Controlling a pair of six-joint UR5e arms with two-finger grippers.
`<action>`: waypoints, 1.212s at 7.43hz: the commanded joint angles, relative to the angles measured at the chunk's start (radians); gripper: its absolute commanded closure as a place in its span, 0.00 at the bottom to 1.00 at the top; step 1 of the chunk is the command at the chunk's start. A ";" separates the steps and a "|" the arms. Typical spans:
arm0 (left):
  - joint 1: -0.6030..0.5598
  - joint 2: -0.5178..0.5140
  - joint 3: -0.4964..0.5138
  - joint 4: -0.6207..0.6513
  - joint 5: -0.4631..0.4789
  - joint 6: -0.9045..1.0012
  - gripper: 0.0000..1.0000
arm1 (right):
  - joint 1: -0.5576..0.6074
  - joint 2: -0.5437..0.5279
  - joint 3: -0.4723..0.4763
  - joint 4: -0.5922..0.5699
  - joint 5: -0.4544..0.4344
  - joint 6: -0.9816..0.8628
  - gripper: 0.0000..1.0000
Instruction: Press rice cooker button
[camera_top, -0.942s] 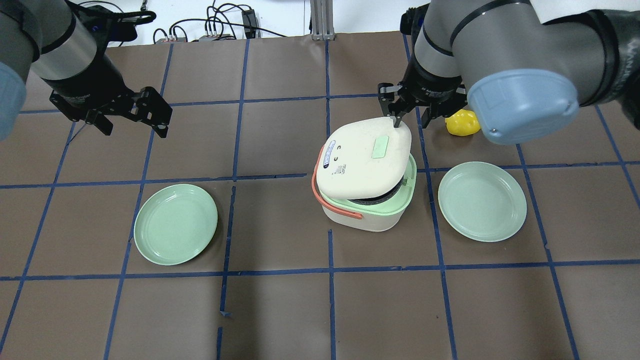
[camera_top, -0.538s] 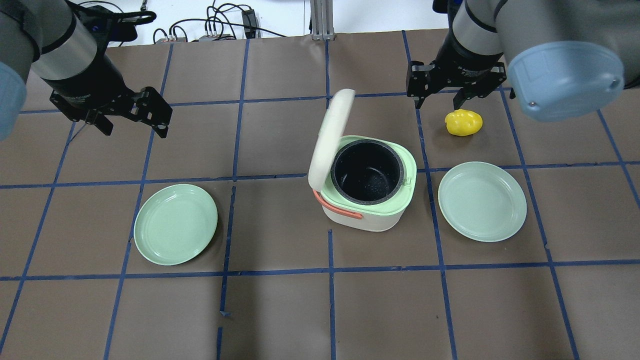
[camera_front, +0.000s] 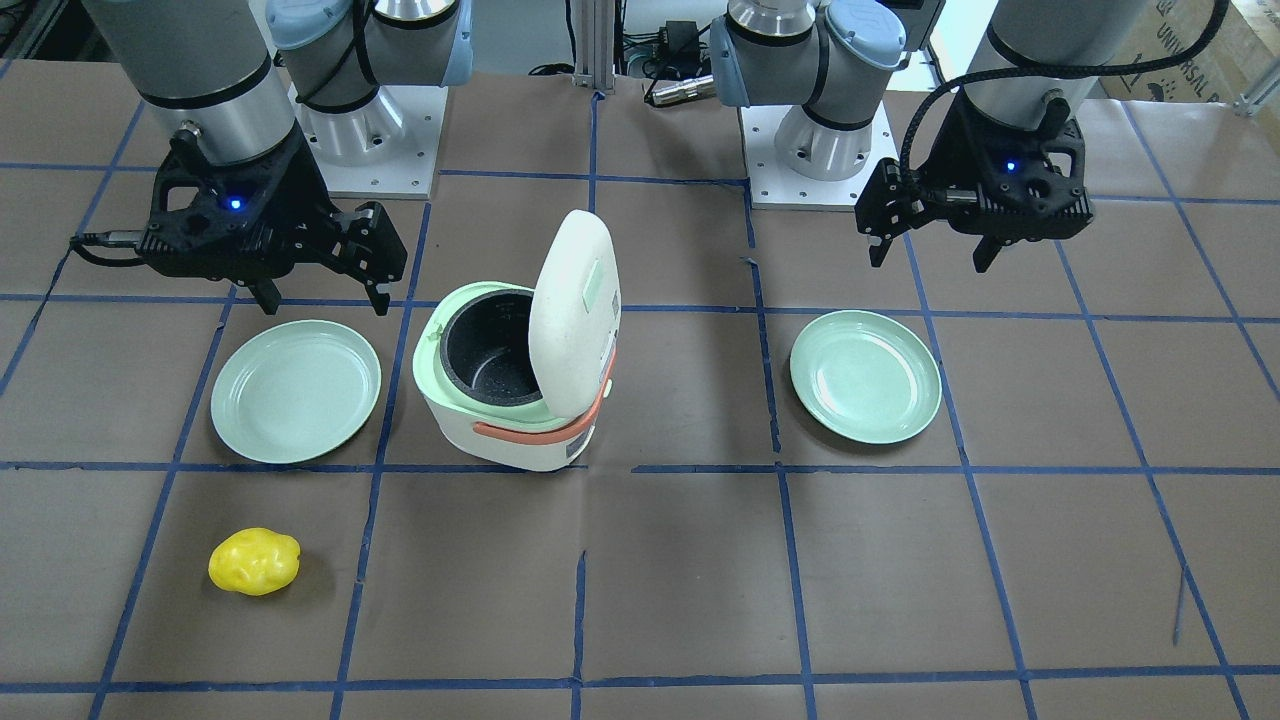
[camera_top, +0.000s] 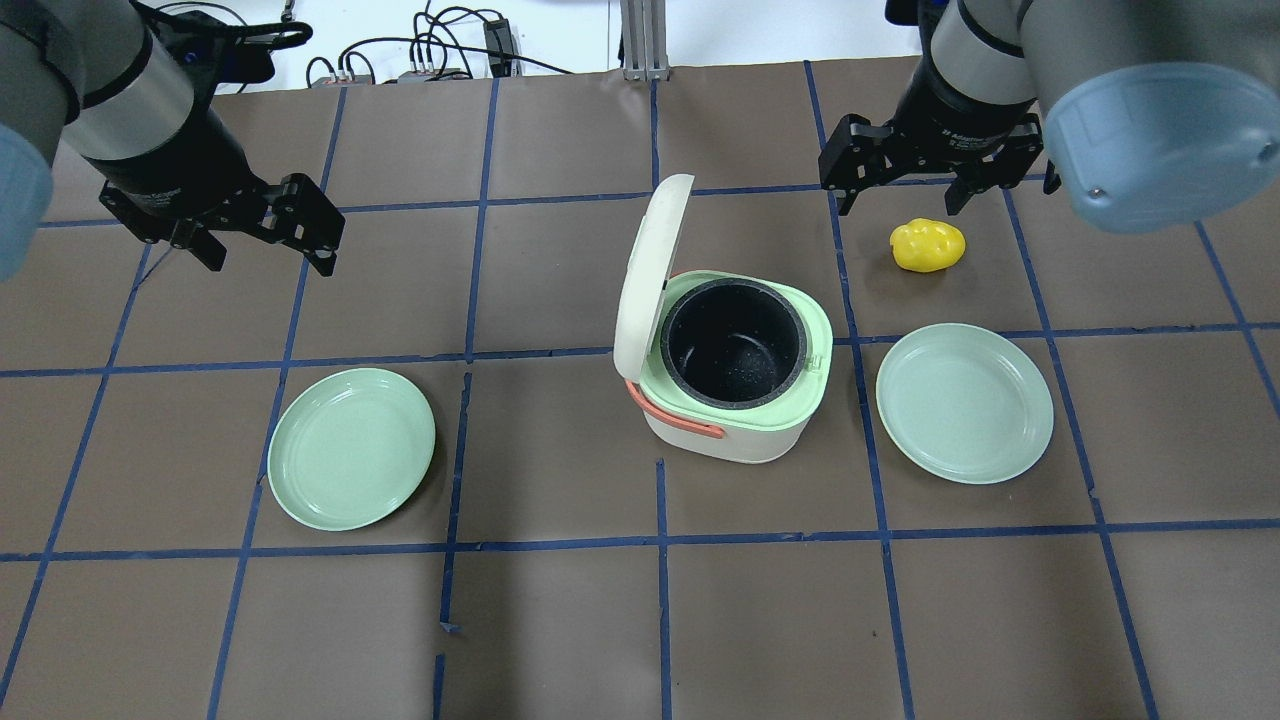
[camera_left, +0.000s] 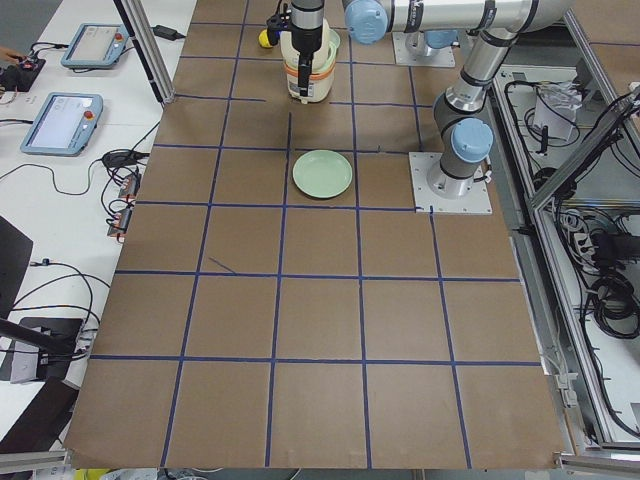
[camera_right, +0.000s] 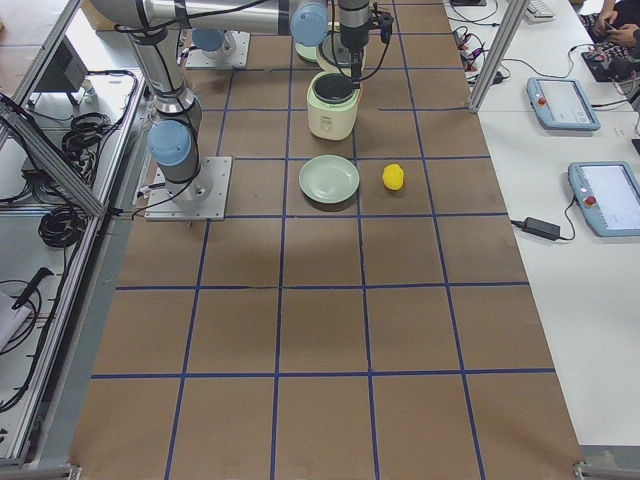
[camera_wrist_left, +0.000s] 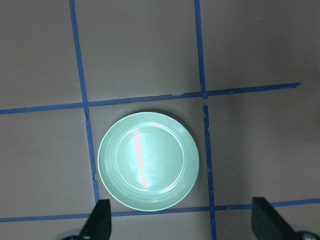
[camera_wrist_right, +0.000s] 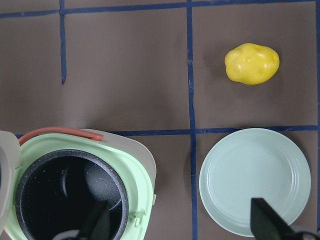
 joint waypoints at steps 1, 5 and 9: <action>0.000 0.000 0.000 0.000 0.000 0.001 0.00 | 0.004 -0.009 -0.031 0.096 0.005 0.001 0.00; 0.000 0.000 0.000 0.000 0.000 0.000 0.00 | 0.004 -0.004 -0.022 0.132 0.008 0.001 0.00; 0.000 0.000 0.000 0.000 0.000 0.001 0.00 | 0.003 -0.003 -0.021 0.123 -0.001 0.000 0.00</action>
